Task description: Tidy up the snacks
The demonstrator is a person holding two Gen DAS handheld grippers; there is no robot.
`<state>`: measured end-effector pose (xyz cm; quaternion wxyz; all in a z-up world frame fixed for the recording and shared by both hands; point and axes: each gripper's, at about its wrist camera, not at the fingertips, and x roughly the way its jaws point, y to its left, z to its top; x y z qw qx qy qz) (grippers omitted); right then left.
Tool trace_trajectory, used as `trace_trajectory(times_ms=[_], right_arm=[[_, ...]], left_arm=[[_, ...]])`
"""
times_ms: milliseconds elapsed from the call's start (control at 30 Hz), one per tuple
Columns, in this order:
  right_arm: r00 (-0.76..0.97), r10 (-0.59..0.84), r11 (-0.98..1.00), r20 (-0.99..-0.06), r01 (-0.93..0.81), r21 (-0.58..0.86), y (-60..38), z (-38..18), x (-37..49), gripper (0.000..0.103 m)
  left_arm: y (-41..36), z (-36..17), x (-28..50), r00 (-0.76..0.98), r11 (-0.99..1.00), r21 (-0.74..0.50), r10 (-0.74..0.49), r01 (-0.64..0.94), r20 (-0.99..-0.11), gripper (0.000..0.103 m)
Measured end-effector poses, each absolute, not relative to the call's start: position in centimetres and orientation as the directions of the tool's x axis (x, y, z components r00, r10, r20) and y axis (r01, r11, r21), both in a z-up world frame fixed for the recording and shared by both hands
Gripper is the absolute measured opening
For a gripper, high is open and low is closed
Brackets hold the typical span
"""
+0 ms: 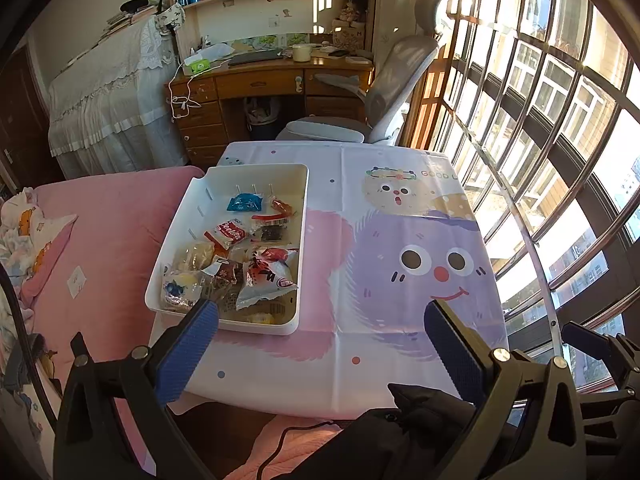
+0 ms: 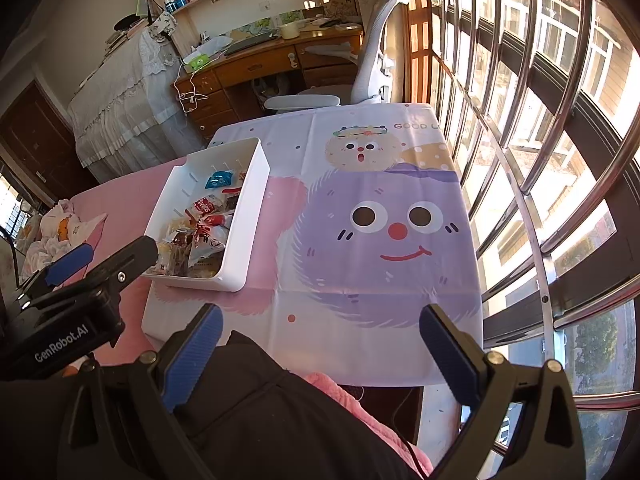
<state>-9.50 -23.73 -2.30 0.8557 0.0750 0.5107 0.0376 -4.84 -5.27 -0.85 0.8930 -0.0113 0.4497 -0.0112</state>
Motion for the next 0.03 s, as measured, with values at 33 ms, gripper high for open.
trace_trajectory(times_ms=[33], right_arm=[[0.475,0.140,0.986,-0.869,0.014,0.166,-23.70,-2.30,-9.48,0.100]], left_arm=[[-5.31,-0.85,-4.85,0.596,0.999,-0.032,-0.031,0.009,-0.803,0.102]])
